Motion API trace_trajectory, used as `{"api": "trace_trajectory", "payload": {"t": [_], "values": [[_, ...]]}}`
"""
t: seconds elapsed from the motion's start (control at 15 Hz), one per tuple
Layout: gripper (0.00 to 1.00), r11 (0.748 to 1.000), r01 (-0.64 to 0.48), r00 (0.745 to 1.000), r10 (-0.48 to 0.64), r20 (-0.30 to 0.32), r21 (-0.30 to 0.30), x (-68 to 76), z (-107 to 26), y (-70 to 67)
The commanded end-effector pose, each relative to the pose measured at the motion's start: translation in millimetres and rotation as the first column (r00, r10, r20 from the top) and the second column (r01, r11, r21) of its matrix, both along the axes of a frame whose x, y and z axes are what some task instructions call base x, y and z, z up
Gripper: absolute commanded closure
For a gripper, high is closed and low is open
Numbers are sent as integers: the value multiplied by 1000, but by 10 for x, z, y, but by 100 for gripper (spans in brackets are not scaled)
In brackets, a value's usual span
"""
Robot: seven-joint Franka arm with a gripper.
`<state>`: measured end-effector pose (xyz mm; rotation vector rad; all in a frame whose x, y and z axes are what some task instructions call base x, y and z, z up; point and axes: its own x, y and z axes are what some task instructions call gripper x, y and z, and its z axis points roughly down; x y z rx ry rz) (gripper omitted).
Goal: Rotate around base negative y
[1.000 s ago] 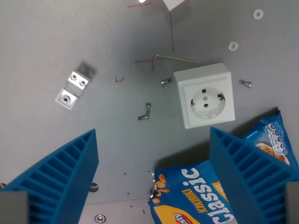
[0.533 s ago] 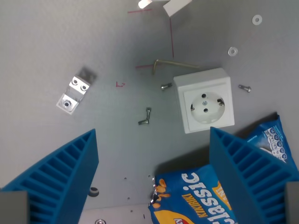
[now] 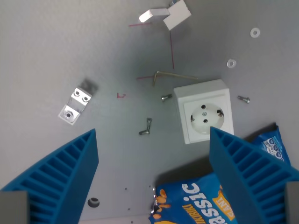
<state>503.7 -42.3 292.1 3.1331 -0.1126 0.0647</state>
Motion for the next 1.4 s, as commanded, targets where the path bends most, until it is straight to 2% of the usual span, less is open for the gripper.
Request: {"api": "trace_trajectory", "payload": {"t": [0.07, 0.73, 1.4], "values": [[0, 1000, 0, 979, 0, 203, 4, -98, -13, 5], [0, 1000, 0, 943, -1, 331, 4, -98, -13, 5], [0, 1000, 1, 891, -3, 454, 4, -98, -13, 5]]}}
